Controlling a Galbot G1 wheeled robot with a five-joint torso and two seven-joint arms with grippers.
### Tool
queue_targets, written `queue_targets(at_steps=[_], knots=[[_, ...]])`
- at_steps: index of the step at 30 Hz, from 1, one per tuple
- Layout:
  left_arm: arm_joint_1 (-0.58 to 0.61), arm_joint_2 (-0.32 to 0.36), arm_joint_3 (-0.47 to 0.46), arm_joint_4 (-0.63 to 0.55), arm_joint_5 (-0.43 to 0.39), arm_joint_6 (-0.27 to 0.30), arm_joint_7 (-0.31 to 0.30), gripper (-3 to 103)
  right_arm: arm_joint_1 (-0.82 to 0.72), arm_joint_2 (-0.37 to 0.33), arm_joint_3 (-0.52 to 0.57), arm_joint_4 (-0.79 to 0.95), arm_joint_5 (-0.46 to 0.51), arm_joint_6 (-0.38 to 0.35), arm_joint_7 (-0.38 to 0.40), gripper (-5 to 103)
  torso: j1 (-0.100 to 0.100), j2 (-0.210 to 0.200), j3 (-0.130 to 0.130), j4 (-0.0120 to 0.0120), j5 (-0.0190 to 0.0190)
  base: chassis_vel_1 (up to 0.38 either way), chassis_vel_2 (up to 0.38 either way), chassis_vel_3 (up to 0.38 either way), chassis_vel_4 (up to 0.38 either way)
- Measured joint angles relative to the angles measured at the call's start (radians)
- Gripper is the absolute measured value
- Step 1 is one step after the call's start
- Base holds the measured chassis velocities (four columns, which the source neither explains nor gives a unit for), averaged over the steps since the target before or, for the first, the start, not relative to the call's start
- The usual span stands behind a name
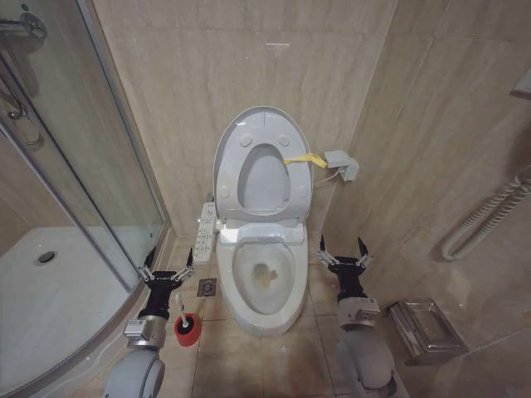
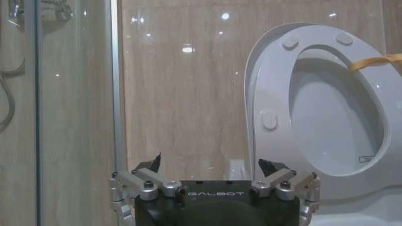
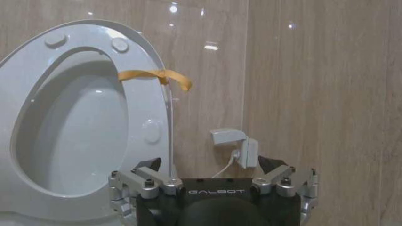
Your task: Open the toilet lid, clean the toilet bowl with a toilet brush, close the toilet lid, and flush.
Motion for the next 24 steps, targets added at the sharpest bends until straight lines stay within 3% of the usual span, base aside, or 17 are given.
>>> queue_targets(at_steps=[24], knots=[[0.000, 0.000, 0.000, 0.000, 0.000, 0.000, 0.000, 100, 0.000, 0.000, 0.000, -0.001, 0.001, 0.000, 0.000, 100, 0.000, 0.000, 0.000, 0.0000, 0.0000, 0.000, 0.000, 0.000, 0.000]])
